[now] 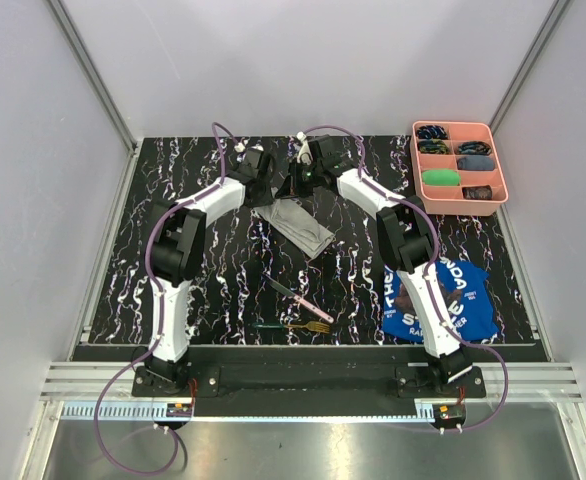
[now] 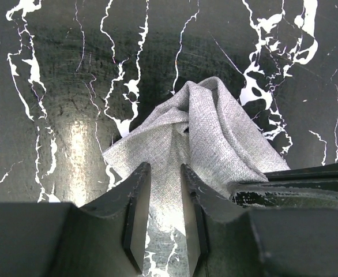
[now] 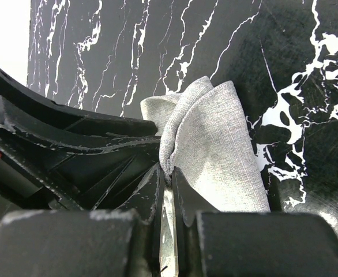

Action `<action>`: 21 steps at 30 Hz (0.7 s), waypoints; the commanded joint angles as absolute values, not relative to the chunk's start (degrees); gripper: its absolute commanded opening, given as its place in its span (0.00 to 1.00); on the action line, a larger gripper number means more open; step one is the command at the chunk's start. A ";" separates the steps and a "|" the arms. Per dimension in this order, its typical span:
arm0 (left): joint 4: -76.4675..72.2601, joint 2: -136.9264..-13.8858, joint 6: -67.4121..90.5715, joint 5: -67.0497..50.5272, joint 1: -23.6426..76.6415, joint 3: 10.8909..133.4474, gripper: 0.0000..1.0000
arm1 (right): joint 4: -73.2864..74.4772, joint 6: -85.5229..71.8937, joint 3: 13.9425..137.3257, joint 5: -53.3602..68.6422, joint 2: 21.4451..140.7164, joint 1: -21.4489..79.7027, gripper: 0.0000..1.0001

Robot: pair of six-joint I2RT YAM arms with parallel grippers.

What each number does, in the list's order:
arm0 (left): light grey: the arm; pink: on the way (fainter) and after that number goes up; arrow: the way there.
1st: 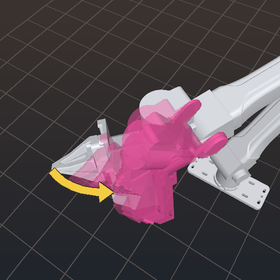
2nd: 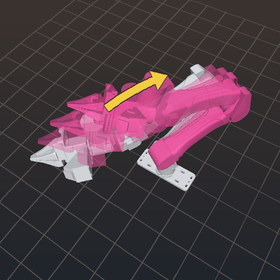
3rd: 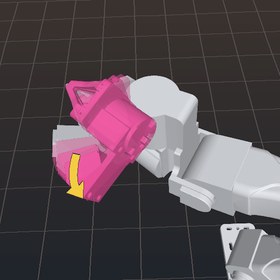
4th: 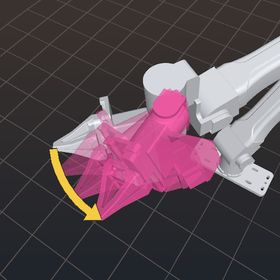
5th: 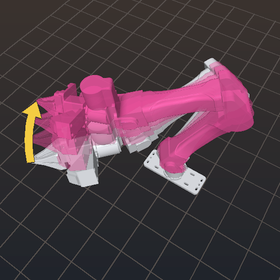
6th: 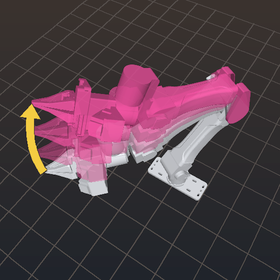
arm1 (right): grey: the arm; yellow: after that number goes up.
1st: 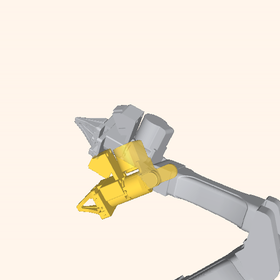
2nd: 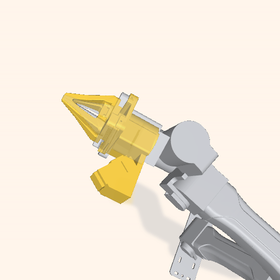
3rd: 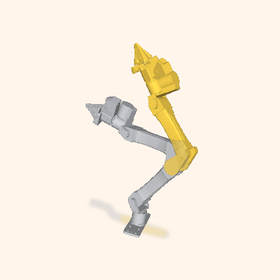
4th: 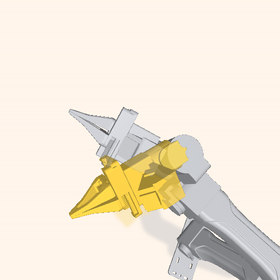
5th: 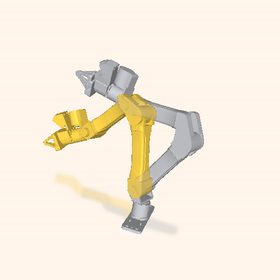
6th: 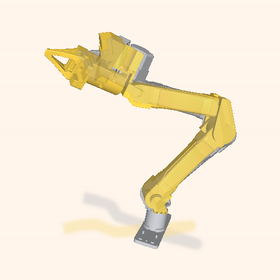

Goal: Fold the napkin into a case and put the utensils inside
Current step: Pick up the top corner of the smaller rectangle folded napkin from the center of the board.

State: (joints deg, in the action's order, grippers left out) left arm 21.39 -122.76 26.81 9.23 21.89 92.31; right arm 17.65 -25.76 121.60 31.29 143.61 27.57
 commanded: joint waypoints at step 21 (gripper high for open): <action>16.97 -118.31 26.36 8.53 21.62 92.29 0.00 | 14.24 -28.03 119.18 35.07 141.77 27.51 0.00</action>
State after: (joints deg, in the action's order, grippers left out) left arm 22.26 -123.98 25.10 9.69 21.93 93.34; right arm 15.97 -27.05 119.50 32.71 143.61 27.49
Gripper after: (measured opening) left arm 0.004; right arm 0.085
